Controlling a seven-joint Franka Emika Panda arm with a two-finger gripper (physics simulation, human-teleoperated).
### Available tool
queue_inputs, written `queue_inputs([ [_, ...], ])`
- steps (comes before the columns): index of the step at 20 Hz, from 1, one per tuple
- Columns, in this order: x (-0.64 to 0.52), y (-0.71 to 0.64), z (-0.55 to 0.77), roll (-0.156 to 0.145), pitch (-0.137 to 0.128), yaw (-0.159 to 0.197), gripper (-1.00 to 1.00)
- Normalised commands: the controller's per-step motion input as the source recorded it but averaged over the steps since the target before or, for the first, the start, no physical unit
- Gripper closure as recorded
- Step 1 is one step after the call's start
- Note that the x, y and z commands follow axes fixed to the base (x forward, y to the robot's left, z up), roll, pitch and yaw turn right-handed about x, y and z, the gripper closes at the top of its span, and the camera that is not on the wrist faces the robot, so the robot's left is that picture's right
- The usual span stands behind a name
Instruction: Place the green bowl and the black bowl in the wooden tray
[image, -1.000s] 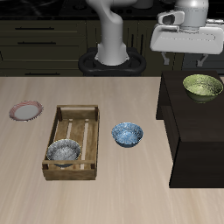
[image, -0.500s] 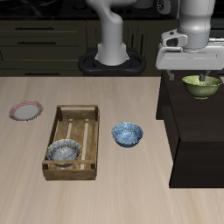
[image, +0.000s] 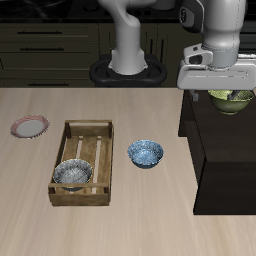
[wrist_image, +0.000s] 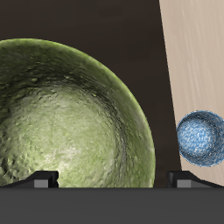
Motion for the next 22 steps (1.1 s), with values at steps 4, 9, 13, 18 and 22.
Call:
queue_inputs([
  [4, -0.03, 0.04, -0.05, 0.042, -0.05, 0.018, 1.0],
  [9, -0.19, -0.1, 0.14, 0.011, -0.047, 0.0, 1.0],
  [13, -0.08, -0.13, 0.14, -0.018, -0.042, 0.023, 1.0],
  [18, -0.16, -0.11, 0.19, 0.001, -0.041, 0.022, 1.0],
  [22, -0.14, -0.22, 0.14, -0.009, -0.026, 0.004, 1.0],
])
